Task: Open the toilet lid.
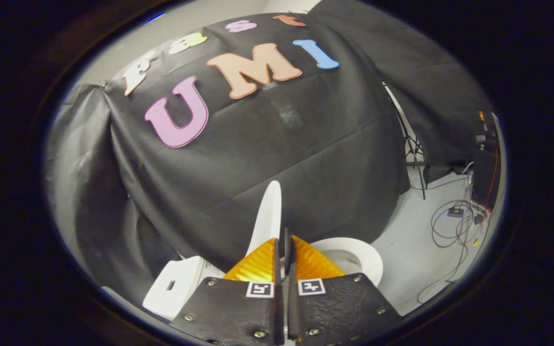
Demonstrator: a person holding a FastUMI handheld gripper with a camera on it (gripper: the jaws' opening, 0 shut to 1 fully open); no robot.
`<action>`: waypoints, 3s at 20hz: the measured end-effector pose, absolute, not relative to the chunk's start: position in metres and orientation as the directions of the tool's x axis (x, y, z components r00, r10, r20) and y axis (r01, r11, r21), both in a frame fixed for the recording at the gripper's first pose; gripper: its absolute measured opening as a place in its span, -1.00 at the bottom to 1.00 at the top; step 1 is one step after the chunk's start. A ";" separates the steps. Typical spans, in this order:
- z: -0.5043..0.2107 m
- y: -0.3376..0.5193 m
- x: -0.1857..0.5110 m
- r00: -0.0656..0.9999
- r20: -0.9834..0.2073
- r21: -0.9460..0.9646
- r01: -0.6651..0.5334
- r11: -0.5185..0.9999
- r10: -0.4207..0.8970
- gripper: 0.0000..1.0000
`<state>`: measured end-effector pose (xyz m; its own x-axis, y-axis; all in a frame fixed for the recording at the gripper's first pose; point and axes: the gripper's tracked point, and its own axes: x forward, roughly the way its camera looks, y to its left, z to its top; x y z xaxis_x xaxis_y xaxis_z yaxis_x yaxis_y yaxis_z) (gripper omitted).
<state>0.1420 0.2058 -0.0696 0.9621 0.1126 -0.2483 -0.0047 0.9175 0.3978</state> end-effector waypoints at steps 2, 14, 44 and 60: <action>-0.064 0.213 0.140 0.961 -0.247 0.372 -0.024 0.928 0.124 -0.92; -0.024 0.283 0.122 0.967 -0.197 0.280 -0.101 0.955 0.160 -0.92; 0.009 0.472 0.074 0.873 -0.086 0.120 -0.469 0.875 0.480 -0.79; -0.005 0.534 0.053 0.802 -0.097 0.118 -0.578 0.807 0.589 -0.78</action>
<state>0.0535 0.5343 -0.0051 0.8024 0.5888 -0.0971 -0.5781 0.8073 0.1183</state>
